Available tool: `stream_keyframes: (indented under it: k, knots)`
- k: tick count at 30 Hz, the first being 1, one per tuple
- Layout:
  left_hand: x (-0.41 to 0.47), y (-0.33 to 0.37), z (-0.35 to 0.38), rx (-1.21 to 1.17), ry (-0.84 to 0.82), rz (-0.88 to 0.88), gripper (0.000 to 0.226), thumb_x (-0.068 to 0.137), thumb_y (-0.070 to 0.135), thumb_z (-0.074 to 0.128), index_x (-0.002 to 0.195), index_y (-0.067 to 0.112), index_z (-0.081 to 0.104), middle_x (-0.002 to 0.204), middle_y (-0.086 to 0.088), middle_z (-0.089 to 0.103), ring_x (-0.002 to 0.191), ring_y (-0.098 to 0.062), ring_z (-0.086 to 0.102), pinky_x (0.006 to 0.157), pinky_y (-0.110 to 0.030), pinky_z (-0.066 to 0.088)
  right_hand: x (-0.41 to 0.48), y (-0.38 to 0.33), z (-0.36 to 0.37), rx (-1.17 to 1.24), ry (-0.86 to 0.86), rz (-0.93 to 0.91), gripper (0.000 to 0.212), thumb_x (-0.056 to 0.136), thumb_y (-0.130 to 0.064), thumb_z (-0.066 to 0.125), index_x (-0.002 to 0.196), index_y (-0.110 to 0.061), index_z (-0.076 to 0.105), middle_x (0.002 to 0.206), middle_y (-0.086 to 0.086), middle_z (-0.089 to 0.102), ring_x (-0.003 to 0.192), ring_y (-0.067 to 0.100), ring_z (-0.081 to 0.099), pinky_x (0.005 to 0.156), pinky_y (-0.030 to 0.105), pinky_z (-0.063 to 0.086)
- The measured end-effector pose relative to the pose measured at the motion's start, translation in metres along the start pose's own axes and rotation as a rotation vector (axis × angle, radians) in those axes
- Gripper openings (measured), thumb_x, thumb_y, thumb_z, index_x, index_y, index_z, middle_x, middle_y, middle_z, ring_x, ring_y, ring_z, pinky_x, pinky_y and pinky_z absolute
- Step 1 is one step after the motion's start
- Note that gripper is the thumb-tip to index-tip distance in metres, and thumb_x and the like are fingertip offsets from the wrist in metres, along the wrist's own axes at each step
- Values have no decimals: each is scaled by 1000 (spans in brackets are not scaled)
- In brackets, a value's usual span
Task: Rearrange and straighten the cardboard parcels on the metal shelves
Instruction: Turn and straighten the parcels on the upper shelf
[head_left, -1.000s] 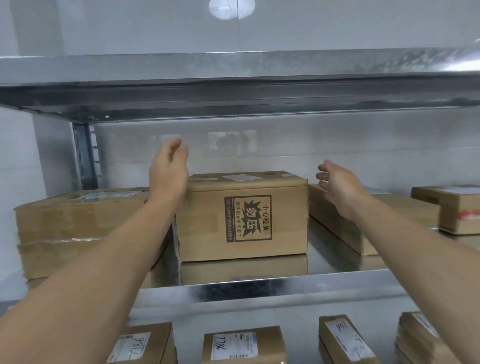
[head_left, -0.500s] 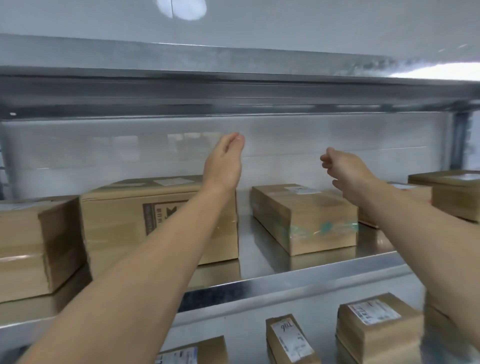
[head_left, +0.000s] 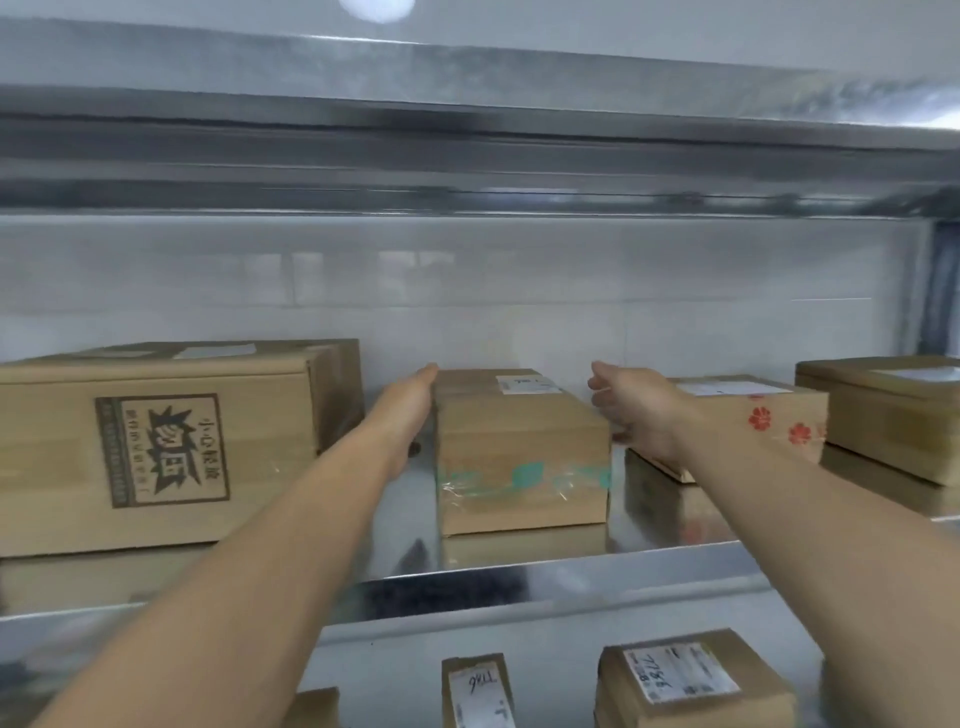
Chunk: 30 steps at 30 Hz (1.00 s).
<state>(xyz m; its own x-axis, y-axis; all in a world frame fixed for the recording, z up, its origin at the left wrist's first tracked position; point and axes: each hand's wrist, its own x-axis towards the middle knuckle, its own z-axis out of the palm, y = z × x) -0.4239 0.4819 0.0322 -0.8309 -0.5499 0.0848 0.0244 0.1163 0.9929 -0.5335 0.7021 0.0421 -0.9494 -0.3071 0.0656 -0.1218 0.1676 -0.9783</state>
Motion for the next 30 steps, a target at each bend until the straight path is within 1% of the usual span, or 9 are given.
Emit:
stream_keyframes:
  k: [2, 3, 5, 7, 10, 12, 19, 24, 30]
  knots:
    - [6, -14, 3, -11, -11, -79, 82, 86, 68, 53, 148, 15, 48, 153, -13, 49, 138, -38, 48, 110, -49, 43, 9, 8, 5, 78, -66, 74, 40, 108, -46, 41, 122, -12, 58, 112, 11, 62, 102, 27, 61, 88, 42, 52]
    - [9, -21, 4, -24, -9, -122, 83, 83, 70, 53, 143, 12, 53, 144, -17, 57, 130, -40, 55, 101, -44, 49, 12, 11, 8, 106, -80, 109, 37, 108, -46, 41, 111, -13, 59, 101, 10, 63, 92, 26, 61, 83, 40, 54]
    - [5, -24, 8, -43, 3, -163, 60, 96, 62, 49, 111, 6, 65, 100, -18, 72, 93, -35, 68, 73, -31, 50, 20, 13, 12, 138, -99, 163, 39, 108, -47, 42, 97, -15, 61, 95, 10, 63, 91, 27, 61, 89, 43, 55]
    - [6, -28, 8, -68, 2, -186, 45, 103, 55, 45, 93, 16, 65, 81, -9, 66, 75, -27, 64, 63, -32, 47, 22, 16, 15, 158, -118, 199, 41, 105, -51, 46, 96, -17, 66, 99, 10, 68, 94, 30, 65, 91, 45, 55]
    - [5, -26, 9, -63, -9, -177, 44, 104, 54, 43, 98, 17, 66, 82, -9, 66, 78, -28, 64, 69, -36, 50, 20, 16, 15, 200, -169, 281, 43, 100, -56, 53, 97, -17, 71, 103, 12, 74, 98, 32, 70, 97, 48, 55]
    - [9, -26, 8, -78, -15, -186, 44, 104, 54, 42, 100, 17, 66, 81, -9, 66, 79, -28, 65, 71, -37, 50, 18, 17, 15, 224, -216, 294, 44, 99, -55, 56, 92, -15, 73, 92, 12, 77, 92, 32, 72, 100, 52, 54]
    - [6, -29, 12, -96, -4, -186, 50, 105, 58, 36, 103, 19, 68, 92, -11, 71, 85, -28, 68, 69, -35, 50, 12, 16, 17, 320, -234, 295, 41, 98, -47, 61, 80, -11, 72, 71, 12, 74, 68, 29, 71, 76, 45, 57]
    - [5, -30, 12, -114, -1, -191, 52, 104, 60, 36, 109, 19, 68, 103, -13, 73, 98, -32, 68, 80, -39, 52, 13, 19, 18, 333, -231, 278, 40, 97, -49, 62, 84, -14, 76, 76, 11, 76, 62, 28, 74, 72, 44, 59]
    - [4, -28, 14, -101, 20, -194, 53, 104, 59, 36, 115, 18, 68, 107, -15, 74, 99, -32, 69, 78, -39, 52, 12, 17, 13, 336, -260, 255, 41, 97, -52, 63, 95, -14, 78, 91, 13, 79, 72, 29, 76, 82, 44, 60]
